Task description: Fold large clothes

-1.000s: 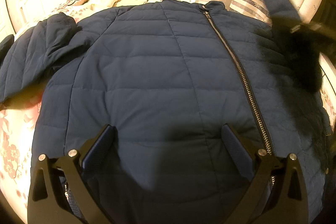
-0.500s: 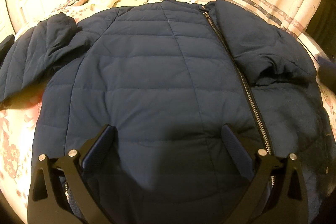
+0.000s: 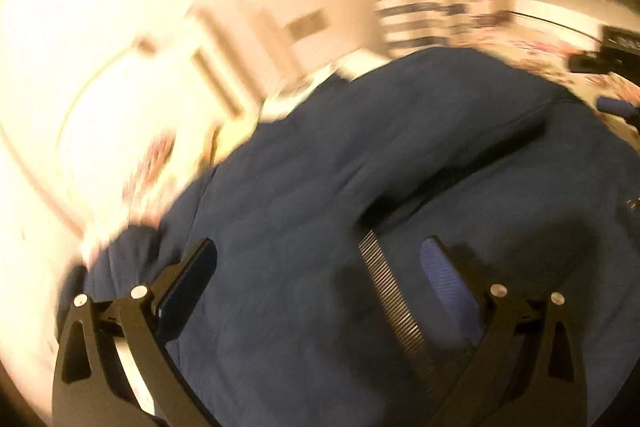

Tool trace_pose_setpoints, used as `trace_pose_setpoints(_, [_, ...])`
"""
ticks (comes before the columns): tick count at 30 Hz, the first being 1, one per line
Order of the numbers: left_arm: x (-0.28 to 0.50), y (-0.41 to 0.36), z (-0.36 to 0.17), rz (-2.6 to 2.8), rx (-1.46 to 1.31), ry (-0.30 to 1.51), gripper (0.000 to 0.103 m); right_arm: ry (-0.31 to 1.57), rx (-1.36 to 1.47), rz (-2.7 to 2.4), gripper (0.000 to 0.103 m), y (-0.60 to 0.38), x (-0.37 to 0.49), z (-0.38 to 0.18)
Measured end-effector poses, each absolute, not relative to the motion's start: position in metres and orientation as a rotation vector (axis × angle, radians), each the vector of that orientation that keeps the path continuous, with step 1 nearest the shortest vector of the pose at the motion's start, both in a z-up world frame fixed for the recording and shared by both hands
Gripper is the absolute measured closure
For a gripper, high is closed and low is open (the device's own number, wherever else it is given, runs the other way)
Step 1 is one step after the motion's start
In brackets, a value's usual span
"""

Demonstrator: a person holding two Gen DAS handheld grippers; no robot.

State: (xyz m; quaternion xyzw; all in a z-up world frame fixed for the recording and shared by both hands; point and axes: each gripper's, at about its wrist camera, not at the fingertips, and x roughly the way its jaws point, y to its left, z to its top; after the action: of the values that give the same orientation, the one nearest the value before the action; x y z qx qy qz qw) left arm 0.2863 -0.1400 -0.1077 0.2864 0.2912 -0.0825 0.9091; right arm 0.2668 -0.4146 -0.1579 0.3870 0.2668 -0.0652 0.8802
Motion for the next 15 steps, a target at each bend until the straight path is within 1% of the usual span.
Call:
trace_pose_setpoints(3, [0.293,-0.188,-0.109,-0.216,0.678,0.554,0.002,0.516,0.787,-0.159,0.028,-0.413,0.260,-0.153])
trace_pose_setpoints(6, [0.310,-0.220,-0.118,-0.255,0.713,0.581,0.002,0.494,0.815,-0.182,0.028,-0.418,0.254,-0.155])
trace_pose_setpoints(7, [0.316,-0.228,-0.121,-0.263,0.721,0.591,0.005,0.494,0.825,-0.184,0.028,-0.418,0.251,-0.156])
trace_pose_setpoints(8, [0.323,-0.235,-0.126,-0.272,0.732,0.604,0.011,0.496,0.833,-0.185,0.028,-0.420,0.253,-0.157])
trace_pose_setpoints(9, [0.330,-0.241,-0.131,-0.287,0.742,0.622,0.014,0.498,0.835,-0.184,0.028,-0.420,0.251,-0.158])
trace_pose_setpoints(10, [0.336,-0.245,-0.136,-0.310,0.735,0.653,0.026,0.501,0.835,-0.183,0.028,-0.419,0.252,-0.158])
trace_pose_setpoints(11, [0.341,-0.245,-0.138,-0.345,0.701,0.690,0.046,0.503,0.833,-0.183,0.027,-0.419,0.251,-0.158])
trace_pose_setpoints(12, [0.344,-0.243,-0.139,-0.363,0.670,0.710,0.051,0.504,0.832,-0.182,0.027,-0.419,0.251,-0.158])
trace_pose_setpoints(13, [0.348,-0.239,-0.136,-0.381,0.613,0.723,0.060,0.505,0.832,-0.181,0.027,-0.418,0.250,-0.157])
trace_pose_setpoints(14, [0.346,-0.236,-0.133,-0.387,0.581,0.714,0.074,0.507,0.835,-0.179,0.027,-0.419,0.251,-0.158])
trace_pose_setpoints(15, [0.344,-0.230,-0.127,-0.381,0.543,0.694,0.076,0.507,0.839,-0.178,0.027,-0.419,0.250,-0.158])
